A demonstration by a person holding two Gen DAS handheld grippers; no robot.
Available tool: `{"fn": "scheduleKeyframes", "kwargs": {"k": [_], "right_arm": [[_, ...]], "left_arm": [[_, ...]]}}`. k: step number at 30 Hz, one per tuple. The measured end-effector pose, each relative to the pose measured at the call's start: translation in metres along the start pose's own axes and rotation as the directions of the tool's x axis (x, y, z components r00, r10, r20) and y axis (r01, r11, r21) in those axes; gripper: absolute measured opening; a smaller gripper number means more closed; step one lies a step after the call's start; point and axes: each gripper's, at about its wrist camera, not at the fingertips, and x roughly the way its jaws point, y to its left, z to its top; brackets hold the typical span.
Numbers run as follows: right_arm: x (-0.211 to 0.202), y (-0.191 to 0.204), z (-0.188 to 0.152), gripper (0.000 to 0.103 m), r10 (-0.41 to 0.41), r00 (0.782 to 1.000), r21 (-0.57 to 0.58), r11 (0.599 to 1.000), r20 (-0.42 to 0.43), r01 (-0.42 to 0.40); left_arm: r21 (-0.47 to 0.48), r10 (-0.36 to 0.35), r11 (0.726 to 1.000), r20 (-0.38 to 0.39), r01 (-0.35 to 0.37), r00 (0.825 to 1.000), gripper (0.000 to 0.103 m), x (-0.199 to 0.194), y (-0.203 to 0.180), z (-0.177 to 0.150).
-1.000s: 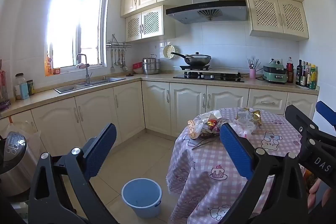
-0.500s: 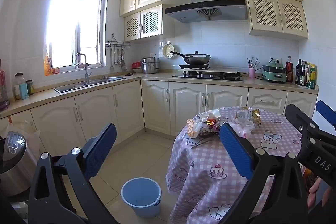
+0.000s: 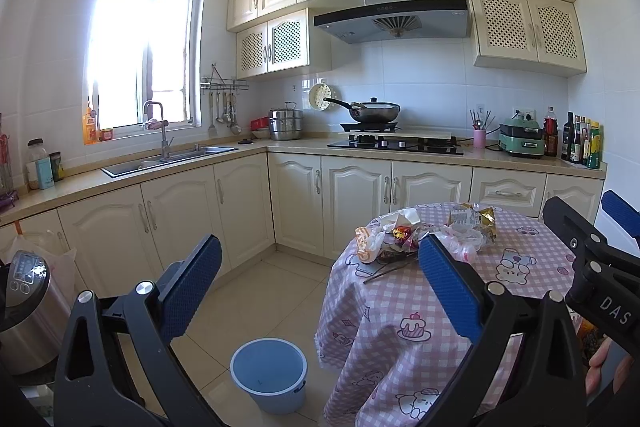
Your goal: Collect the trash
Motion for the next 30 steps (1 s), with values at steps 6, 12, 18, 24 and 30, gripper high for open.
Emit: {"fn": "scheduleKeyframes", "kwargs": {"k": [6,12,18,24,30], "right_arm": [[0.000,-0.002,0.001,0.099,0.002,1.000,-0.002,1.000,0.001,-0.002],[0.002,0.000,0.002,0.099,0.002,1.000,-0.003,1.000,0.003,-0.001],[0.002,0.000,0.002,0.099,0.002,1.000,-0.003,1.000,0.002,-0.002],[-0.002,0.002,0.006,0.099,0.002,1.000,-0.002,1.000,0.002,-0.002],[-0.002,0.002,0.006,0.099,0.002,1.000,-0.003,1.000,0.001,-0.002]], "left_arm": [[0.001,-0.003,1.000,0.000,0.003,1.000,0.096,-0.001,-0.003,-0.005],[0.001,-0.003,1.000,-0.002,0.003,1.000,0.096,0.000,-0.007,-0.006],[0.002,-0.004,1.000,-0.002,0.004,1.000,0.096,0.002,-0.012,-0.008],[0.003,-0.008,1.000,-0.003,0.008,1.000,0.096,0.005,-0.013,-0.004],[0.004,-0.010,1.000,-0.005,0.010,1.000,0.096,0.005,-0.013,-0.004]]}}
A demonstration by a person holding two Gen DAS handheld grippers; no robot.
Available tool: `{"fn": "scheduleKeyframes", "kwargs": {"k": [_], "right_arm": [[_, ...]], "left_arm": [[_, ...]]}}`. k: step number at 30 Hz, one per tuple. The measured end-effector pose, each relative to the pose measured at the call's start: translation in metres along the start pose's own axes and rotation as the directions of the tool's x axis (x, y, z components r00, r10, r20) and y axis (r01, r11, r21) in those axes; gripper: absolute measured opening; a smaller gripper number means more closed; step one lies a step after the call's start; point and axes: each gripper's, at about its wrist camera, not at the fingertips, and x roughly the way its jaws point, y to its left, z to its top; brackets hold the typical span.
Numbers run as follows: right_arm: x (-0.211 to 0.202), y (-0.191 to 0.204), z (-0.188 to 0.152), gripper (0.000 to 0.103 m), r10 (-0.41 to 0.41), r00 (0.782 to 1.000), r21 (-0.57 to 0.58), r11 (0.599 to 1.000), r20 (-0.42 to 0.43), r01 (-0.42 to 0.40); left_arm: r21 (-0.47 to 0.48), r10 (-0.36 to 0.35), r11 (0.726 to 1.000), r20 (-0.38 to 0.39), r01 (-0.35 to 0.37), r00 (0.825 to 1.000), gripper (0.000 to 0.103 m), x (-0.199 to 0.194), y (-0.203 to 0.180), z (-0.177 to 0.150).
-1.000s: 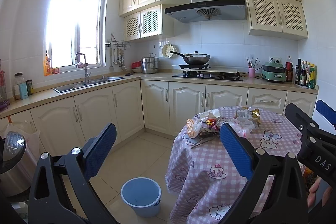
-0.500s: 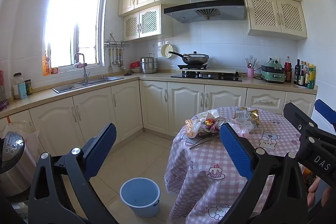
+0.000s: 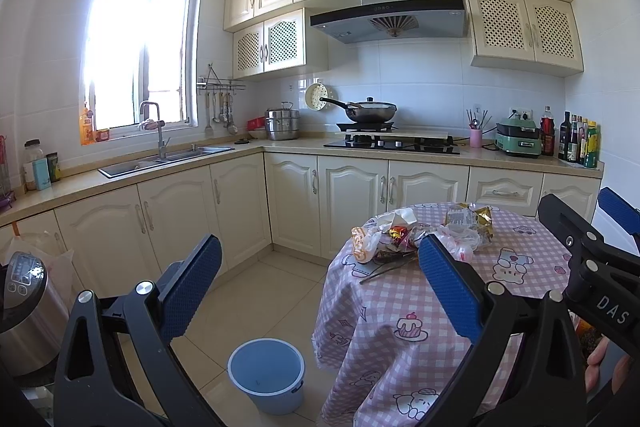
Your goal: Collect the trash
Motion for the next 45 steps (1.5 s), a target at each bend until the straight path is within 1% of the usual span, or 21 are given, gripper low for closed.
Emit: {"fn": "scheduleKeyframes", "kwargs": {"k": [22,45], "right_arm": [[-0.0004,0.0003,0.0004,0.099,-0.001,1.000,0.001,1.000,-0.005,0.001],[0.0016,-0.0050,-0.0073,0.099,-0.004,1.000,0.003,1.000,-0.011,0.004]], "left_arm": [[0.002,-0.006,1.000,-0.013,0.006,1.000,0.096,0.0006,0.0031,-0.0038],[0.011,-0.007,1.000,-0.024,0.008,1.000,0.096,0.0015,0.0020,-0.0048]]}}
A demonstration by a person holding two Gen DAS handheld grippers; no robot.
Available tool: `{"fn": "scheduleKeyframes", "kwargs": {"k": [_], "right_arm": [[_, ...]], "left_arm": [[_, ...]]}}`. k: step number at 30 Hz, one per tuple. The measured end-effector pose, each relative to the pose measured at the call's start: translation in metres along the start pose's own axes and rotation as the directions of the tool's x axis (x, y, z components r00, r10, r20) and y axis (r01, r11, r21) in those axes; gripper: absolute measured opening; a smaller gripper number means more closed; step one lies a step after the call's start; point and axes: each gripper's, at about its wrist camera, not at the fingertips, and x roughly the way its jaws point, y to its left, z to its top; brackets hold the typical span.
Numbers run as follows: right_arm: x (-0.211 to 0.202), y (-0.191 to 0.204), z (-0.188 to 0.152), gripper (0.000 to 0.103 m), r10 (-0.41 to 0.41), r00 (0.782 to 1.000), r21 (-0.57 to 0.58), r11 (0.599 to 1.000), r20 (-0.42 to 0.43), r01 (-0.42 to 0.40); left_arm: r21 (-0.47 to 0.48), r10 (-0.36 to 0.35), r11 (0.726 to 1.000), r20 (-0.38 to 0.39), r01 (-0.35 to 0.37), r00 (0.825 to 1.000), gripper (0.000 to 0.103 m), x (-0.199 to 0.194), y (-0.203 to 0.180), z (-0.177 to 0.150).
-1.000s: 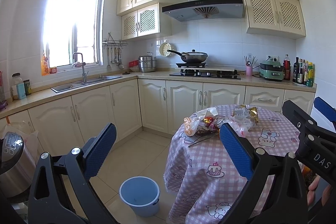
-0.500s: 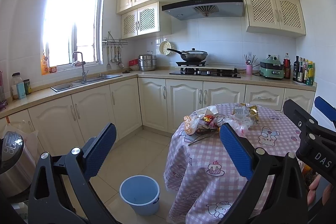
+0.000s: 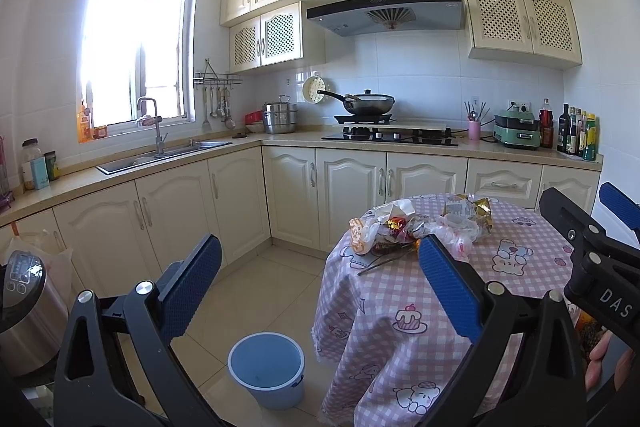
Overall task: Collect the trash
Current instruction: 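Grasp the clear plastic bag with the right tool while the left tool grasps the orange-striped bag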
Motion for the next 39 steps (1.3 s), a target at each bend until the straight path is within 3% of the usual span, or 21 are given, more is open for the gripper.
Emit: {"fn": "scheduleKeyframes", "kwargs": {"k": [10,25,34,39], "right_arm": [[0.009,-0.004,-0.007,0.099,-0.008,1.000,0.005,1.000,-0.018,0.008],[0.092,-0.025,-0.023,0.099,-0.037,0.984,0.052,0.998,-0.174,0.047],[0.177,-0.051,-0.043,0.099,-0.082,0.945,0.076,0.991,-0.317,0.111],[0.234,-0.058,-0.061,0.099,-0.092,0.904,0.068,0.989,-0.418,0.132]], "left_arm": [[0.002,-0.007,1.000,-0.030,0.007,1.000,0.096,0.011,-0.001,-0.003],[-0.008,-0.050,0.999,-0.192,0.050,0.980,0.095,0.088,-0.004,-0.002],[-0.047,-0.110,0.994,-0.305,0.101,0.946,0.095,0.171,-0.014,-0.003],[-0.065,-0.149,0.989,-0.366,0.135,0.918,0.095,0.224,-0.020,-0.008]]}}
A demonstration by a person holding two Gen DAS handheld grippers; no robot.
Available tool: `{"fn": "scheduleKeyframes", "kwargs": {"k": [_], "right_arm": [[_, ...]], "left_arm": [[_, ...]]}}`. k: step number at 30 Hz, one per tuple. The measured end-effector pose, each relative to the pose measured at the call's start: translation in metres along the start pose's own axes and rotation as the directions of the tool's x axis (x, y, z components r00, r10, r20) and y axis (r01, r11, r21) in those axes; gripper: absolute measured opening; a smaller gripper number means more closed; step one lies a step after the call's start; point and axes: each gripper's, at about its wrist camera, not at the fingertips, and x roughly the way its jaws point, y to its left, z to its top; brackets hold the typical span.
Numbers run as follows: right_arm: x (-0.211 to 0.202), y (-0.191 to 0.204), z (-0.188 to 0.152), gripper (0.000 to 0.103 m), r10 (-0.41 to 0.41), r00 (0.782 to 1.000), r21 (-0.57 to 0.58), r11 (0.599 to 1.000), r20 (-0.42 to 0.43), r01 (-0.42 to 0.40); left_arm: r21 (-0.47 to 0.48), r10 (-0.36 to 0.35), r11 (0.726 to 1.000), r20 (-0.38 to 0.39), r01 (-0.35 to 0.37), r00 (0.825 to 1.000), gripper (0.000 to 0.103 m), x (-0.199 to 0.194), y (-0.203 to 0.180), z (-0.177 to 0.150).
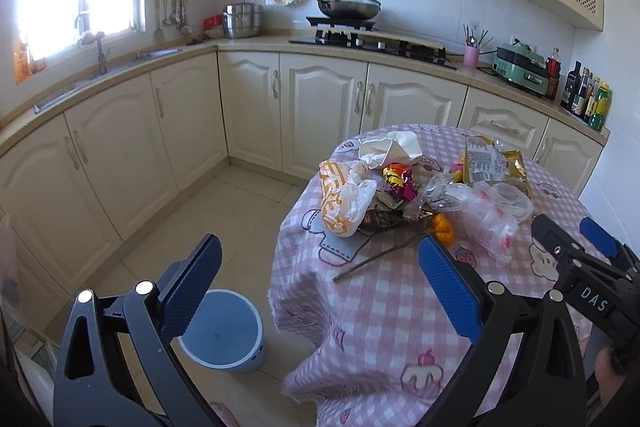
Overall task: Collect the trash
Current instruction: 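Grasp the clear plastic bag with the right tool while the left tool grasps the orange-striped bag, then carry both bags to the blue bucket and open both tools to drop them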
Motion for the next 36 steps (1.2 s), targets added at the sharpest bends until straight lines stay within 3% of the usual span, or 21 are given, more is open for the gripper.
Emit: {"fn": "scheduleKeyframes", "kwargs": {"k": [9,10,11,12,15,16,18,21,29,32,36], "right_arm": [[0.081,-0.010,0.007,0.098,-0.038,0.987,-0.003,0.999,-0.154,0.038],[0.084,-0.011,0.008,0.098,-0.032,0.986,-0.001,0.999,-0.163,0.033],[0.088,-0.012,0.008,0.090,-0.028,0.985,0.001,1.000,-0.170,0.028],[0.091,-0.012,0.009,0.075,-0.017,0.984,0.000,1.000,-0.175,0.017],[0.093,-0.012,0.011,0.065,-0.002,0.985,-0.004,1.000,-0.175,0.002],[0.094,-0.011,0.011,0.061,0.004,0.985,-0.008,1.000,-0.175,-0.005],[0.092,-0.011,0.011,0.048,0.012,0.985,-0.004,1.000,-0.172,-0.013],[0.087,-0.013,0.013,0.042,0.019,0.987,0.003,1.000,-0.159,-0.019],[0.046,-0.016,0.025,0.037,-0.008,0.999,0.014,1.000,-0.044,0.009],[0.023,-0.012,0.033,0.037,-0.012,1.000,0.022,1.000,0.025,0.012],[0.000,0.015,0.043,0.037,0.056,0.996,-0.019,0.998,0.074,-0.054]], "left_arm": [[0.016,-0.055,0.998,-0.081,0.056,0.995,0.095,0.079,-0.006,0.017],[0.015,-0.065,0.998,-0.090,0.067,0.994,0.091,0.088,-0.007,0.018],[0.010,-0.075,0.997,-0.100,0.076,0.992,0.087,0.096,-0.008,0.019],[0.001,-0.090,0.996,-0.113,0.091,0.989,0.084,0.104,-0.007,0.019],[-0.026,-0.131,0.991,-0.141,0.129,0.981,0.070,0.120,-0.004,0.020],[-0.034,-0.146,0.989,-0.147,0.143,0.978,0.063,0.125,-0.005,0.020],[-0.044,-0.175,0.984,-0.153,0.170,0.973,0.038,0.128,-0.005,0.019],[-0.055,-0.205,0.978,-0.135,0.199,0.969,0.030,0.124,-0.004,0.018],[-0.053,-0.244,0.969,-0.025,0.243,0.969,0.028,0.082,0.001,0.027],[-0.055,-0.238,0.970,0.010,0.238,0.971,0.028,0.064,0.008,0.028],[-0.082,-0.203,0.975,0.040,0.206,0.978,0.028,0.042,0.030,0.026]]}}
